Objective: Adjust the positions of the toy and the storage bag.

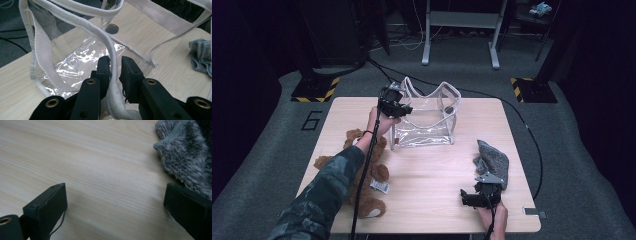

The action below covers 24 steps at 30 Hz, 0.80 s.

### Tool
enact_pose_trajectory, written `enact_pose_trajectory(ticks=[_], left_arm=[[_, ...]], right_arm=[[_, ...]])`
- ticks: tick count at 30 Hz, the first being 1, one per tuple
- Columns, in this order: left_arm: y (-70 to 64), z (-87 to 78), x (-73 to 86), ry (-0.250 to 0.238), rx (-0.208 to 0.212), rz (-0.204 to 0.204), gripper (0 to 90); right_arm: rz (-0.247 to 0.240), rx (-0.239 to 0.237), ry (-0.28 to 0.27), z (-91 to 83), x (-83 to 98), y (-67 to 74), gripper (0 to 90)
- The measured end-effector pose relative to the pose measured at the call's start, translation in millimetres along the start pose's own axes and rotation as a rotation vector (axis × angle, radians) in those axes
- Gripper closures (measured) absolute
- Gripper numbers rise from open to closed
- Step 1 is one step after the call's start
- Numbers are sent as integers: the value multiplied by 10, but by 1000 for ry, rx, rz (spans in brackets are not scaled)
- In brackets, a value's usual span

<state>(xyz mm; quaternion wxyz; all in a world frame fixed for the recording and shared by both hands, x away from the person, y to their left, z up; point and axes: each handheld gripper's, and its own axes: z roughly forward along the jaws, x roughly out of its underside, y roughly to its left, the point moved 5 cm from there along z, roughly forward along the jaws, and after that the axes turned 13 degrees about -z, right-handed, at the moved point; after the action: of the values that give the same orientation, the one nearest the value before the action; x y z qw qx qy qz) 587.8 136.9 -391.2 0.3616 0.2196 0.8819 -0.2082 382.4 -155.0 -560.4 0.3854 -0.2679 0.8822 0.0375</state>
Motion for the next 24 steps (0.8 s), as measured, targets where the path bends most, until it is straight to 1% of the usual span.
enact_pose_trajectory(ticks=[1, 2, 3, 4, 7, 9, 10, 11, 12, 13, 14, 15, 17, 19, 20, 21, 22, 23, 24], left_arm=[[-2, -6, 6, 3, 6, -5, 768], [-7, -15, 12, 6, 10, -1, 769], [-14, -21, 15, 5, 8, 1, 768], [-25, -25, 20, 6, 15, 2, 768], [-42, -45, 33, 17, 23, 4, 766], [-36, -67, 36, 30, 13, 13, 753], [-32, -75, 36, 28, 5, 7, 722], [-19, -81, 32, 31, 3, 2, 670], [0, -94, 25, 32, -19, -5, 537], [15, -109, 14, 24, -29, -18, 537], [34, -137, 3, 19, -25, -33, 477], [56, -161, -11, 4, -32, -45, 429], [104, -213, -32, -22, -49, -73, 379], [153, -246, -43, -34, -60, -94, 342], [175, -255, -49, -43, -66, -101, 328], [186, -260, -57, -49, -63, -107, 320], [187, -252, -67, -62, -62, -129, 317], [202, -254, -76, -62, -73, -127, 308], [197, -240, -88, -66, -76, -133, 306]], right_arm=[[3, -8, -9, -18, -22, 4, 48], [-9, -9, -7, -44, -53, 3, 47], [-14, -8, -19, -67, -96, 1, 50], [-16, -20, -33, -101, -146, 5, 57], [-28, -34, -62, -180, -324, -14, 72], [-31, -40, -85, -219, -458, -39, 93], [-23, -43, -92, -237, -531, -48, 102], [-37, -43, -109, -238, -608, -84, 118], [-24, -49, -119, -241, -766, -139, 132], [-24, -49, -119, -241, -766, -139, 132], [-23, -55, -133, -234, -850, -178, 136], [-15, -62, -133, -228, -930, -219, 135], [0, -87, -147, -220, -1077, -292, 137], [15, -98, -152, -219, -1276, -370, 135], [18, -101, -165, -221, -1367, -404, 135], [22, -104, -168, -220, -1455, -433, 131], [36, -111, -167, -216, -1548, -458, 130], [34, -123, -178, -217, -1632, -491, 130], [54, -121, -186, -218, -1720, -513, 129]])
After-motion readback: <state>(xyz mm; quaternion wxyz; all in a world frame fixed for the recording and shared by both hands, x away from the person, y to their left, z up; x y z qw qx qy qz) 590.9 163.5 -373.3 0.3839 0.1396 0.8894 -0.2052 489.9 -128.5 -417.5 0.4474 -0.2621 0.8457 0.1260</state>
